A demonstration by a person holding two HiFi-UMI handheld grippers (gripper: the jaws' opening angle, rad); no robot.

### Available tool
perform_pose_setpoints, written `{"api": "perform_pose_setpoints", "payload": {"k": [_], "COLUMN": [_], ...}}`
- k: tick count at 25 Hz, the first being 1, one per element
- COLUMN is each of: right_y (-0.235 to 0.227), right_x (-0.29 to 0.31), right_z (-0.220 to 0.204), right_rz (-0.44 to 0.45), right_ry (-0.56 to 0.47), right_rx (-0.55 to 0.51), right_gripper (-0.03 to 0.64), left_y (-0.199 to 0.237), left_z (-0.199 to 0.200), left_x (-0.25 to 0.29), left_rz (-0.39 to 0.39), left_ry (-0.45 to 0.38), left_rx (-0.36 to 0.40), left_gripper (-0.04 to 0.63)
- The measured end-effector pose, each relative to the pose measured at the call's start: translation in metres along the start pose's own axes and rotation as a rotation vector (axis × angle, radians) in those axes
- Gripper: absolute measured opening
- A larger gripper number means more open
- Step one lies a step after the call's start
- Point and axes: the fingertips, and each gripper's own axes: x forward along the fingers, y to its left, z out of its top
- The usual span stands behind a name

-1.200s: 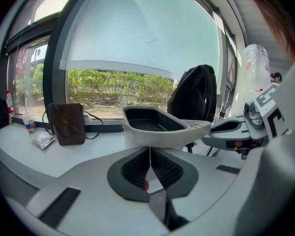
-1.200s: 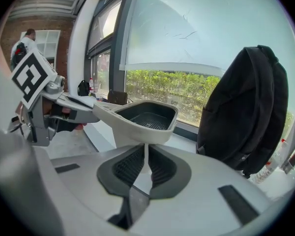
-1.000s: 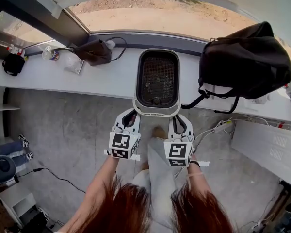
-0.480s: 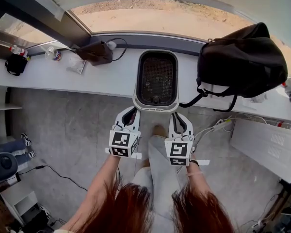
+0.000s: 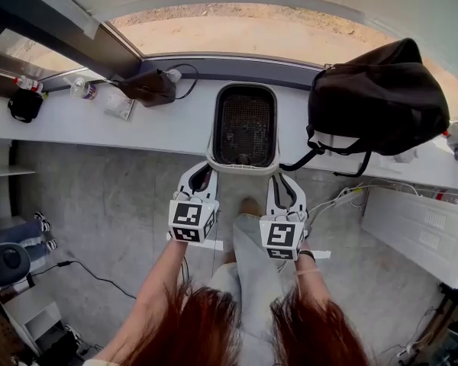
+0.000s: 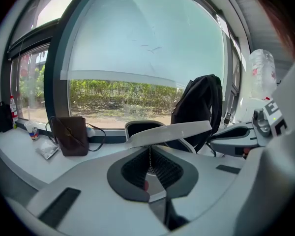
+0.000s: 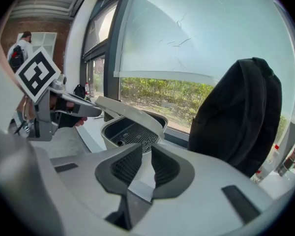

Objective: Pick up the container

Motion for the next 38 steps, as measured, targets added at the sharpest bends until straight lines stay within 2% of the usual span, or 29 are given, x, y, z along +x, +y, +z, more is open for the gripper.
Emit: {"api": "perform_pose_setpoints", "payload": {"k": [2,10,23,29,35,38], "right_y": [-0.001,-0.016,-0.023,-0.021,-0.026,-0.030], "right_x": [0.003,0.014,0.032,0.035,0.036,0.039], "right_z": [0.004,0.026,0.051,0.059,0.064,0.065], "right_rz": [0.010,-0.001,-0.011,-0.004,-0.018,-0.029], "right_ry": [-0.009,-0.028,-0.067,-0.066,-0.084,-0.092], "right_rx": [-0.004,-0.060,-0.219,-0.223,-0.216,-0.223], "right_gripper": [0.107,0.140,0.143,0.143,0.129,0.115], "left_y": [0.001,0.001,0.012,0.019,0.032,0.032], "left_z": [0.002,0.012,0.014,0.014,0.016,0.017], "left_x": [0.002,0.005,0.008,0.006,0.004,0.005], "left_rz": [0.002,0.008,0.038,0.061,0.116,0.113], "left_ry": [0.003,0.015,0.039,0.035,0.025,0.027], "left_rx": [-0.005,-0.003,0.001,0.017,0.045,0.091], "left_gripper": [0.018,0.018,0.018,0.018,0.022,0.073]}}
